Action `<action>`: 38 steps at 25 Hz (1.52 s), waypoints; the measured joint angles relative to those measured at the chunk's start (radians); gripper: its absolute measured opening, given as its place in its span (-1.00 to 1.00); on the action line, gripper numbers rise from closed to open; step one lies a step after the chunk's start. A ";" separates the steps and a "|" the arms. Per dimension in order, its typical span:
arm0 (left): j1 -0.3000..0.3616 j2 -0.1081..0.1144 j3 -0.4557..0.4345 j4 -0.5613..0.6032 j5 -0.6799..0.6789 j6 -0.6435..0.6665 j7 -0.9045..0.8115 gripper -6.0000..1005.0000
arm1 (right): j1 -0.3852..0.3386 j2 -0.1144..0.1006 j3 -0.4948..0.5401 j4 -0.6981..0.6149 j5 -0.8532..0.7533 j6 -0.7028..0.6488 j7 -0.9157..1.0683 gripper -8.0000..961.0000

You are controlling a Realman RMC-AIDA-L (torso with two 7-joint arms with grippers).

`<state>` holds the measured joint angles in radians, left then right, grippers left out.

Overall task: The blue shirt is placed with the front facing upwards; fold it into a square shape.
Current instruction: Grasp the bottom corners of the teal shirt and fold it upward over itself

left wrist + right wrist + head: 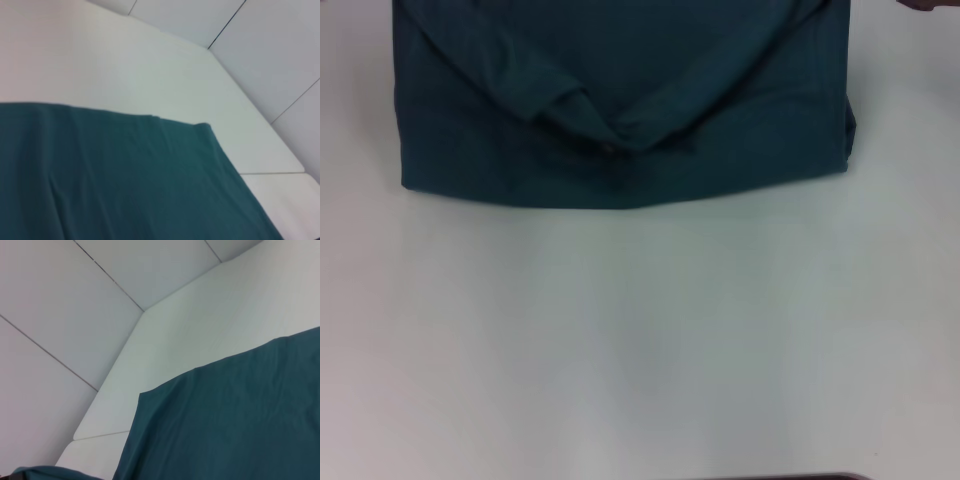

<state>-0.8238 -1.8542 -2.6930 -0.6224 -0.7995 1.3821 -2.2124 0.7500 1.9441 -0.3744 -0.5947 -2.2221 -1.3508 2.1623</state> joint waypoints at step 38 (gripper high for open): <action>0.073 -0.086 0.004 0.039 -0.001 -0.107 0.044 -0.91 | -0.029 0.067 -0.077 0.052 -0.006 0.171 -0.018 -0.95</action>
<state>-0.7507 -1.9402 -2.6886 -0.5834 -0.8006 1.2756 -2.1686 0.7214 2.0112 -0.4510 -0.5430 -2.2282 -1.1795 2.1444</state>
